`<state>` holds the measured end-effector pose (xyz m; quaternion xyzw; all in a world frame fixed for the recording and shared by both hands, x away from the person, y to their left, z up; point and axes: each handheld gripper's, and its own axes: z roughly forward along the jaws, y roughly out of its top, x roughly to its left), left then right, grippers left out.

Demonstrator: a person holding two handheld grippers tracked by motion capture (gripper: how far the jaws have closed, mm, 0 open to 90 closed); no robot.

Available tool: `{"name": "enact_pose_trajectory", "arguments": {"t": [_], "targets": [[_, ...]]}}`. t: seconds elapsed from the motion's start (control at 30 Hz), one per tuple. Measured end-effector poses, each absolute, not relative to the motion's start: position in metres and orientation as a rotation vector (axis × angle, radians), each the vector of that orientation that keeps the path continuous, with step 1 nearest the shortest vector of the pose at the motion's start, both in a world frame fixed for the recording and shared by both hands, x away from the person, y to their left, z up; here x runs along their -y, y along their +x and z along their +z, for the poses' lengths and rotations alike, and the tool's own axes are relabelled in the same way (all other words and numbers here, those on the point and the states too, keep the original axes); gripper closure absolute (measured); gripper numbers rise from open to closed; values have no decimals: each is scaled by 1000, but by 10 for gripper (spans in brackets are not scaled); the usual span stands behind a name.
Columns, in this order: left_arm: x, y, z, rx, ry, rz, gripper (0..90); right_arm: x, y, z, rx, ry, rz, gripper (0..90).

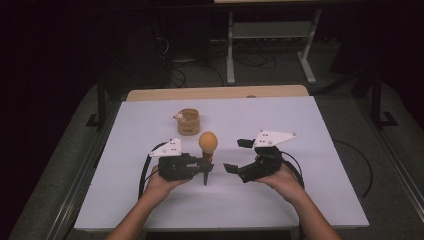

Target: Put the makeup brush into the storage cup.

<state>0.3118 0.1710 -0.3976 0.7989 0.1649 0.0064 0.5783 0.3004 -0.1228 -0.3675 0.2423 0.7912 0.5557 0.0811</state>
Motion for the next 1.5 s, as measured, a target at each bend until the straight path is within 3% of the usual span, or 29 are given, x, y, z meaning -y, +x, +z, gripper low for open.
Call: {"name": "enact_pose_trajectory", "arguments": {"t": [1.5], "targets": [[-193,340,-380,-478,1853,119,741,218,264,-405,-2168,1030,1486,24]]}}
